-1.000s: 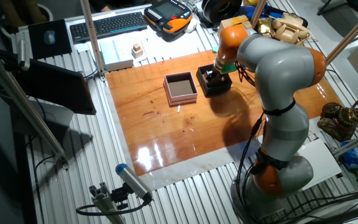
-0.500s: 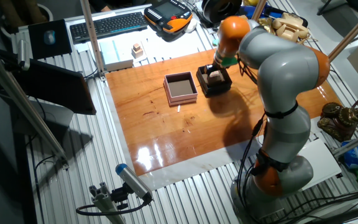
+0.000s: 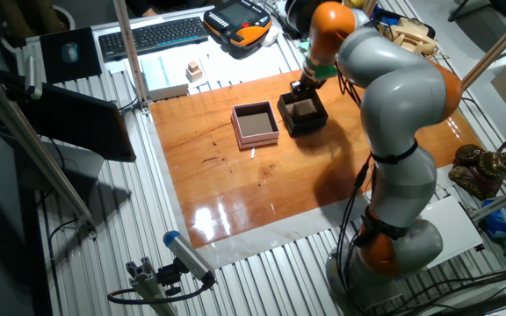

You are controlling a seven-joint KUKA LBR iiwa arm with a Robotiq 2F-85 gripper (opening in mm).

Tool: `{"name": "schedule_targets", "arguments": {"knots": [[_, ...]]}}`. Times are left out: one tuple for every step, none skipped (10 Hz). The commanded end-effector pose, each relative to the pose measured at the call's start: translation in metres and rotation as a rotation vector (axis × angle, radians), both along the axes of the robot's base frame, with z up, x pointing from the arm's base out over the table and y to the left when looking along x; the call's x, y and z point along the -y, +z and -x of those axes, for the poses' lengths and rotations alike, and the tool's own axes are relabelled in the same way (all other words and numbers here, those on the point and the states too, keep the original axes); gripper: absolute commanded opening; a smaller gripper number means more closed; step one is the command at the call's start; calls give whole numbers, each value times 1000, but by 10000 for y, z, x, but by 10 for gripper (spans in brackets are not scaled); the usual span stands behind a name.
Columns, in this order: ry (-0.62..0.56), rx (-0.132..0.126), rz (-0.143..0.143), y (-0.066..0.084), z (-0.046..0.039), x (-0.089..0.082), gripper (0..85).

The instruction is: Move an object from one box to another

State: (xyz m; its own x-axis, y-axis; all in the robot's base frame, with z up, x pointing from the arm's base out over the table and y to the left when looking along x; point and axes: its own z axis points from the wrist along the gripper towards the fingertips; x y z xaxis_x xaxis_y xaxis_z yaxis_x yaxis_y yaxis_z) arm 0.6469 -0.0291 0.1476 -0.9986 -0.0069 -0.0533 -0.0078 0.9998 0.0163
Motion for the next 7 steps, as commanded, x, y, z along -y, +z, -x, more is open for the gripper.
{"name": "schedule_targets", "arguments": {"knots": [[0,12,1,10,13,-57,0],[-9,25,10,5,39,-167,0],[-20,28,14,28,66,-277,0],[-32,27,20,70,99,-415,0],[-41,24,28,116,133,-552,0],[-53,21,19,152,171,-678,0],[-70,23,10,166,214,-821,0]]}}
